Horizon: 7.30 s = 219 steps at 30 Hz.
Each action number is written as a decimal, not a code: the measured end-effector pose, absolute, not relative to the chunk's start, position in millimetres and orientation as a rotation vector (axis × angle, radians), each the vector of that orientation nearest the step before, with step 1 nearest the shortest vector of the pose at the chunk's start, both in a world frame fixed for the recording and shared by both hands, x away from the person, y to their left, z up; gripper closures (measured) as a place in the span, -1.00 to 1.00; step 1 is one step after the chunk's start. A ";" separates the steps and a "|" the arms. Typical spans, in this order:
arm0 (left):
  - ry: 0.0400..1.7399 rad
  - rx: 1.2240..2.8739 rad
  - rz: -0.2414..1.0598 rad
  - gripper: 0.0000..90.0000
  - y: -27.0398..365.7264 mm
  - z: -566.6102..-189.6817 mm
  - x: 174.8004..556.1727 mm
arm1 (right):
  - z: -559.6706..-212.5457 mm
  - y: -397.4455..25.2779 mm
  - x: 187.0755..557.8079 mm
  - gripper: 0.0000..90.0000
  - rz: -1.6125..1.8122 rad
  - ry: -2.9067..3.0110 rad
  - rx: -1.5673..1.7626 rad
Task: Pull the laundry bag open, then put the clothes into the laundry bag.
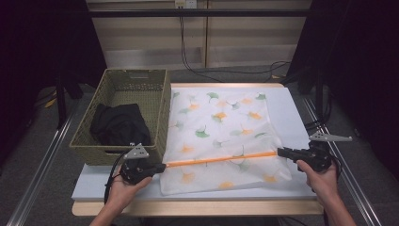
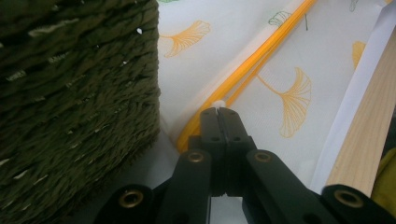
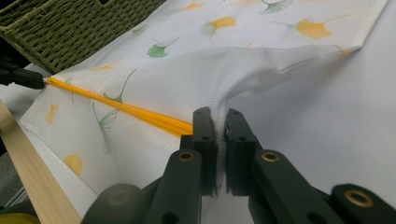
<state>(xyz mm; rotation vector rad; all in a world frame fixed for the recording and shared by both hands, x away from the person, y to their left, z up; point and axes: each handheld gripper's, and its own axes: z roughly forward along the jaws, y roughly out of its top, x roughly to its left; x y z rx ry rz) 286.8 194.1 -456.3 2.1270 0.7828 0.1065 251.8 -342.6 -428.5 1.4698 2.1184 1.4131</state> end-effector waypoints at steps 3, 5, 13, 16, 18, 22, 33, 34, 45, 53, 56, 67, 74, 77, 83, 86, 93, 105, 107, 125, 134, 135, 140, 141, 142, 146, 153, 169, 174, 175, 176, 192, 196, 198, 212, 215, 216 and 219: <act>0.802 2.132 0.101 1.00 194.2 -457.1 288.0 | -428.5 -342.6 252.2 0.90 1.411 2.120 1.467; 0.818 2.145 0.094 1.00 194.0 -459.2 289.3 | -428.8 -341.9 253.0 0.90 1.401 2.121 1.465; 0.830 2.141 0.097 1.00 199.6 -459.4 287.9 | -430.0 -341.8 253.5 0.90 1.353 2.157 1.476; 0.826 2.146 0.091 1.00 200.7 -459.7 286.9 | -433.7 -342.2 251.4 0.90 1.354 2.159 1.479; 0.836 2.147 0.104 1.00 200.9 -459.6 286.7 | -436.8 -341.1 250.7 0.90 1.351 2.152 1.489; 0.834 2.161 0.100 1.00 202.3 -460.3 285.6 | -441.5 -343.9 248.4 0.90 1.346 2.155 1.498; 0.847 2.161 0.132 1.00 204.4 -463.6 284.5 | -450.6 -346.6 243.2 0.90 1.339 2.161 1.505; 0.854 2.152 0.126 1.00 204.3 -464.5 285.5 | -452.6 -345.5 243.2 0.90 1.337 2.164 1.506; 0.846 2.129 0.093 1.00 208.1 -471.2 285.8 | -471.5 -336.5 248.2 0.88 1.225 2.251 1.514; 0.855 2.094 0.179 0.53 209.0 -465.5 277.2 | -476.2 -334.5 250.0 0.64 1.163 2.262 1.500; 0.827 2.060 0.205 0.22 208.8 -460.6 271.1 | -471.8 -337.8 247.5 0.39 1.205 2.218 1.486; 0.805 1.998 0.248 -0.56 203.1 -451.9 256.8 | -448.3 -319.8 253.0 0.02 1.276 2.216 1.379; 0.829 1.993 0.219 -0.60 207.9 -452.2 251.1 | -447.2 -284.5 264.0 -0.03 1.331 2.312 1.266; 0.838 1.986 0.249 -0.59 209.1 -450.1 246.8 | -449.2 -269.0 269.7 -0.02 1.354 2.348 1.229; 0.829 1.990 0.264 -0.59 204.7 -448.5 240.3 | -448.1 -232.7 281.4 0.04 1.335 2.434 1.095; 0.817 1.984 0.252 -0.59 205.5 -448.6 241.5 | -450.6 -213.5 289.8 0.11 1.319 2.492 1.054; 0.852 1.985 0.262 -0.59 207.9 -449.3 242.9 | -469.3 -176.9 306.9 0.27 1.261 2.631 0.962; 0.800 2.029 0.267 -0.59 199.4 -448.6 244.4 | -483.9 -167.8 304.2 0.15 1.175 2.624 0.859; 0.806 2.024 0.268 -0.59 199.4 -448.8 244.4 | -484.5 -167.2 302.6 0.11 1.162 2.623 0.835; 0.809 2.031 0.287 -0.60 199.9 -448.0 244.0 | -488.3 -171.4 306.8 0.52 1.187 2.574 0.785; 0.803 2.040 0.275 -0.60 199.5 -448.5 243.8 | -486.8 -170.1 314.4 0.73 1.179 2.578 0.864; 0.805 2.038 0.275 -0.60 199.3 -448.7 243.8 | -486.8 -169.6 314.6 0.73 1.177 2.574 0.871; 0.808 2.037 0.276 -0.60 199.2 -448.4 243.7 | -484.6 -165.8 317.3 0.52 1.137 2.566 0.896; 0.805 2.036 0.277 -0.60 199.3 -448.3 243.7 | -483.9 -164.9 317.8 0.50 1.131 2.573 0.891; 0.805 2.036 0.277 -0.60 199.5 -448.3 243.7 | -483.7 -164.0 319.3 0.48 1.122 2.573 0.884; 0.809 2.033 0.277 -0.60 200.3 -448.3 243.3 | -483.1 -162.1 324.2 0.56 1.106 2.579 0.891; 0.810 2.037 0.275 -0.60 200.2 -448.5 243.9 | -485.0 -168.3 332.8 0.91 1.152 2.576 0.942; 0.814 2.013 0.284 -0.60 204.8 -445.6 242.6 | -477.6 -177.2 337.9 1.00 1.281 2.599 1.081; 0.810 2.007 0.296 -0.60 205.8 -444.2 242.3 | -470.6 -180.2 336.0 1.00 1.330 2.574 1.074; 0.811 2.001 0.295 -0.60 205.6 -444.2 242.0 | -468.5 -180.8 335.4 1.00 1.346 2.566 1.079; 0.811 1.998 0.295 -0.61 205.7 -444.1 242.0 | -466.4 -181.8 335.2 1.00 1.355 2.560 1.076; 0.776 2.013 0.299 -0.62 202.5 -441.4 236.5 | -444.7 -192.4 333.6 1.00 1.476 2.487 1.074; 0.774 2.011 0.293 -0.62 202.0 -441.9 237.1 | -442.7 -191.7 332.7 1.00 1.499 2.451 1.071; 0.777 2.012 0.295 -0.62 202.4 -441.8 236.9 | -441.4 -191.6 333.7 1.00 1.503 2.445 1.067; 0.783 2.011 0.301 -0.62 202.5 -441.7 236.5 | -422.0 -194.7 340.8 1.00 1.548 2.421 1.038; 0.791 2.016 0.300 -0.62 202.9 -441.7 236.7 | -415.2 -195.5 341.3 1.00 1.556 2.400 1.018; 0.792 2.017 0.300 -0.62 203.0 -441.9 236.8 | -412.8 -196.2 341.6 1.00 1.565 2.386 1.015; 0.789 2.016 0.302 -0.62 203.6 -441.9 236.9 | -407.0 -196.8 342.6 1.00 1.581 2.359 1.009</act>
